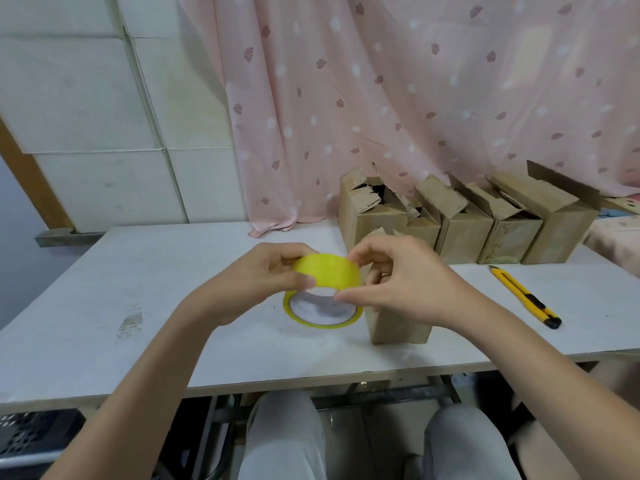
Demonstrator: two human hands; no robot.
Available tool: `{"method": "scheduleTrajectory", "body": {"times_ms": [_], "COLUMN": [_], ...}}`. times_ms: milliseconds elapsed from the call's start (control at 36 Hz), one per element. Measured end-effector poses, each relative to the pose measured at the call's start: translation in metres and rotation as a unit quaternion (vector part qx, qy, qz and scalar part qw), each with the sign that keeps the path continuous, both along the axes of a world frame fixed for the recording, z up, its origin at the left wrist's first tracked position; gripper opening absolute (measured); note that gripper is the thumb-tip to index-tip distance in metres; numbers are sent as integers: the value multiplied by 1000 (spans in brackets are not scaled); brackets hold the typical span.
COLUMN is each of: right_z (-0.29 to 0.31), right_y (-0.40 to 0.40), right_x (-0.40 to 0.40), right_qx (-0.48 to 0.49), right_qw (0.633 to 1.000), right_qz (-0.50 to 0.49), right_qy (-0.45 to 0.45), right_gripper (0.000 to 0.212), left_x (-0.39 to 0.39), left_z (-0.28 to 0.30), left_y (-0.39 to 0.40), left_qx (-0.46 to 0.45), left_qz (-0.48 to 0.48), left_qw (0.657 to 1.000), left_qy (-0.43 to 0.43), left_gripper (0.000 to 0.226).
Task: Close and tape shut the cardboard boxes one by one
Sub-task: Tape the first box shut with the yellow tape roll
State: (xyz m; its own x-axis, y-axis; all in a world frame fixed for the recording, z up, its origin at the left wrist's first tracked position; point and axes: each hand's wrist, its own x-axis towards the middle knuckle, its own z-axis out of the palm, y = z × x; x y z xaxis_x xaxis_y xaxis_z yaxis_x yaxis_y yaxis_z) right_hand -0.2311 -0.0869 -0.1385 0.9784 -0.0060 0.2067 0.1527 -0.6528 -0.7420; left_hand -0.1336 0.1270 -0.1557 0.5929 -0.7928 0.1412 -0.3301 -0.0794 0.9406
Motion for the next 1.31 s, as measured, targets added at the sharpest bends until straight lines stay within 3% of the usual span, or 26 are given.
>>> {"method": "scheduleTrajectory", "body": {"times_ms": [111, 194, 250, 361, 472, 583, 750, 861, 1111, 1306], "right_z": [-10, -16, -19, -23, -25, -29, -36, -34, -35, -41], "right_y": [2, 7, 10, 15, 11, 2, 3, 7, 11, 11], "right_x": [5, 8, 11, 17, 15, 13, 17, 18, 17, 15], "right_qx": [69, 71, 101, 180, 97, -54, -44, -31, 8, -52], "right_qw": [995, 989, 983, 969, 983, 970, 951, 954, 948, 924], "right_qz": [-77, -129, -155, -166, -153, -158, -131, -89, -124, -130], "right_qy": [-16, -13, -13, -11, -39, -174, -277, -285, -293, -356], "right_gripper": [46, 52, 59, 67, 51, 38, 43, 28, 18, 16], "left_x": [0, -8, -17, -35, -35, -25, -22, -24, -23, -25], "left_z": [-11, -23, -28, -34, -38, -39, -32, -33, -31, -31], "left_y": [-8, -21, -29, -42, -47, -44, -44, -45, -45, -46], "left_qx": [-46, -85, -98, 5, -18, -45, -44, -21, -18, -14], "left_qz": [211, 279, 259, 182, 224, 214, 205, 191, 193, 189], "left_qw": [972, 946, 948, 960, 947, 952, 952, 952, 951, 954], "left_qy": [-91, -142, -159, -213, -228, -214, -223, -237, -239, -231], "left_gripper": [30, 19, 8, 35, 15, 10, 12, 10, 10, 9]}}
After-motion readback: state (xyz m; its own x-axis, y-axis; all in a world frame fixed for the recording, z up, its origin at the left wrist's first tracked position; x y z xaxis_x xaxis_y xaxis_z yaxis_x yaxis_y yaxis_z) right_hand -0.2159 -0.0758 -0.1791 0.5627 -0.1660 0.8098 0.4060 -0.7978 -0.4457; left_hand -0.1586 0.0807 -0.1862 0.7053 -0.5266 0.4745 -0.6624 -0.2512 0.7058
